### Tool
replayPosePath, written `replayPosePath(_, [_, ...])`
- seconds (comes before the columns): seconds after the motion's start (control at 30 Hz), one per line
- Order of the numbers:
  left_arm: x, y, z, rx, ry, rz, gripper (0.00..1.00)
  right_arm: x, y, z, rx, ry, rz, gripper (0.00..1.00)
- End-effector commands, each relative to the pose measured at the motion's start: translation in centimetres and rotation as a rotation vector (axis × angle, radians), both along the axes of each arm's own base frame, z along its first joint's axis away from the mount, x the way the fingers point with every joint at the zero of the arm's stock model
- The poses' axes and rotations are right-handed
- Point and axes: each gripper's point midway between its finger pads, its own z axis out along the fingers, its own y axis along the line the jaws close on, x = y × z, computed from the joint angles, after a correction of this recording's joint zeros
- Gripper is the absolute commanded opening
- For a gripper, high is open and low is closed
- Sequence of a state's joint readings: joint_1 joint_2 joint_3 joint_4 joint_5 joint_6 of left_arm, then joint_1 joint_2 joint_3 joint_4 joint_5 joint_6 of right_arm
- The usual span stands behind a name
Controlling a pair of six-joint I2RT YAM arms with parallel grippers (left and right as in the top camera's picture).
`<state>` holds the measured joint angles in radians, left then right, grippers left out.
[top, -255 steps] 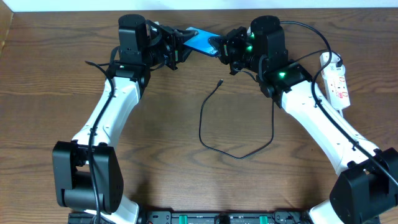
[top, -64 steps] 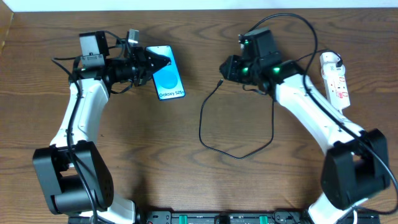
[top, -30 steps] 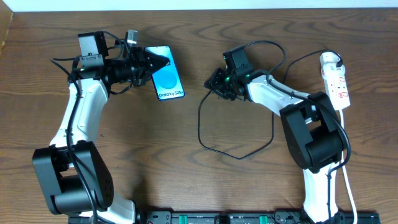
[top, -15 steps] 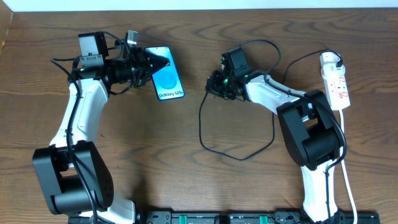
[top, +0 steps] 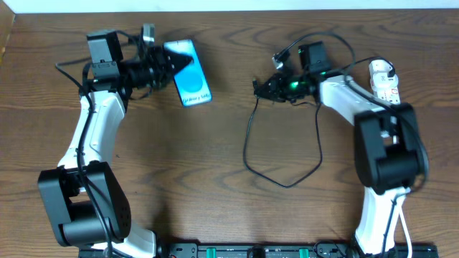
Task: Plug charger to phone and switch on socket
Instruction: 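Grasp the black cable's USB-C plug with the right gripper and lift it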
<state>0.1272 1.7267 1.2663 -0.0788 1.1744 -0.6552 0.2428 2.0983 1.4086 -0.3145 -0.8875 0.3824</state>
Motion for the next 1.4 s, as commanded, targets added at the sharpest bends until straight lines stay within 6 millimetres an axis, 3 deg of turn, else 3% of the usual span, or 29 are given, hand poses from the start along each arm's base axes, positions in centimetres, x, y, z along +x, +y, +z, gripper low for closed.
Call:
replayPosePath(0.0, [-0.4,-0.9,4.3,-0.144,-0.015,-0.075,0.07,-2.3,0.9,9.5,0.150,-0.207,0.151,0.01])
replayPosePath(0.13, [0.4,-0.8,7.2,-0.197,-0.070,-0.063,0.07,-5.0,1.2,13.8,0.189,-0.272,0.214,0.01])
replayPosePath(0.27, [0.6,-0.8,9.6,-0.236,-0.123,-0.058,0.07,-7.5,1.9,16.0,0.187,-0.310,0.268,0.01])
replayPosePath(0.4, [1.2,-0.1,11.1,-0.275,-0.132,-0.011,0.07,-9.6,3.5,16.7,0.193,-0.299,0.320,0.01])
replayPosePath(0.67, [0.9,-0.2,11.1,-0.284,-0.113,-0.032,0.07,-12.7,7.1,17.1,0.220,-0.318,0.434,0.01])
replayPosePath(0.87, [0.3,-0.5,11.0,-0.254,-0.159,-0.079,0.07,-13.6,8.4,18.3,0.279,-0.335,0.478,0.01])
replayPosePath(1.37, [0.5,-0.4,10.6,-0.249,-0.151,-0.062,0.07,-12.6,9.6,19.5,0.298,-0.346,0.430,0.01])
